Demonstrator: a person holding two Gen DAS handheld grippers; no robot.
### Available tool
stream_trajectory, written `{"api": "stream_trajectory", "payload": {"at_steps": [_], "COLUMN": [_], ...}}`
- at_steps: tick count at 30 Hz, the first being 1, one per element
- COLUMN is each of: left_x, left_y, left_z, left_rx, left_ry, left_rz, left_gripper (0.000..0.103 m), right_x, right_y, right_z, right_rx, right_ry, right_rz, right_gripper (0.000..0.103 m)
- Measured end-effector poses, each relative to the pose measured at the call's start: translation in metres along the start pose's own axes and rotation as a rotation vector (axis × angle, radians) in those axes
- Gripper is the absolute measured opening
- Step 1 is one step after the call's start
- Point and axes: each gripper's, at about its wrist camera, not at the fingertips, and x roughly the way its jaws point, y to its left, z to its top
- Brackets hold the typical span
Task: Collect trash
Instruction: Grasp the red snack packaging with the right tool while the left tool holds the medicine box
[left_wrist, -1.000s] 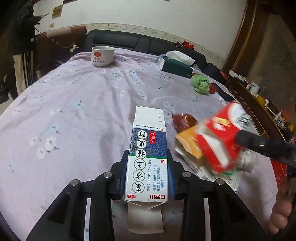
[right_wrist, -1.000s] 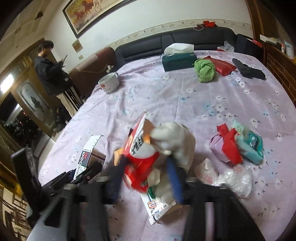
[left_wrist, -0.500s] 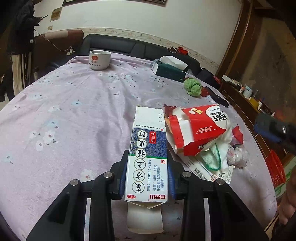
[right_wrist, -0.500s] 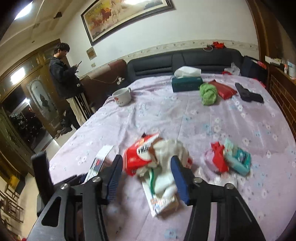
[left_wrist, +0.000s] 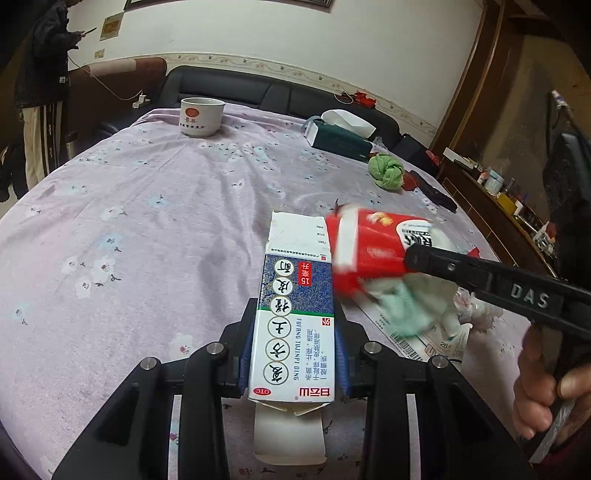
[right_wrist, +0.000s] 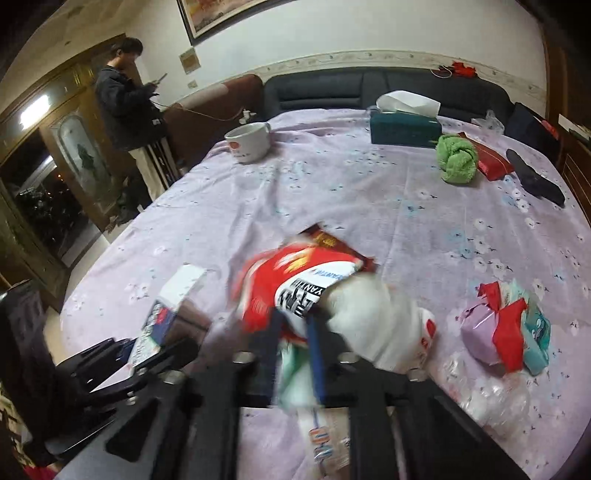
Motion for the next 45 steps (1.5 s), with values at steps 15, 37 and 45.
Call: {"api": "stream_trajectory", "payload": {"at_steps": [15, 37, 45], "left_x": [-0.016, -0.008, -0.01], "left_y": [-0.038, -0.124, -0.135], "left_z": [-0.003, -0.028, -0.03], "left_rx": [0.076, 0.249, 0.271], "left_ry": [-0.028, 0.051, 0.053], "left_rz": [-0.037, -0.128, -0.155], "left_gripper": [0.034, 0.034, 0.034], "right_x": [-0.122, -0.118, -0.137], "right_y": [-0.03, -0.096, -0.093], "right_z": [-0.054, -0.12, -0.124], "right_rx": [0.082, 0.271, 0.255], "right_ry": [-0.243, -0.091, -0.179], "right_rz": [0.019, -0.016, -0.049], "right_gripper": [0.004, 0.017, 0.009]}}
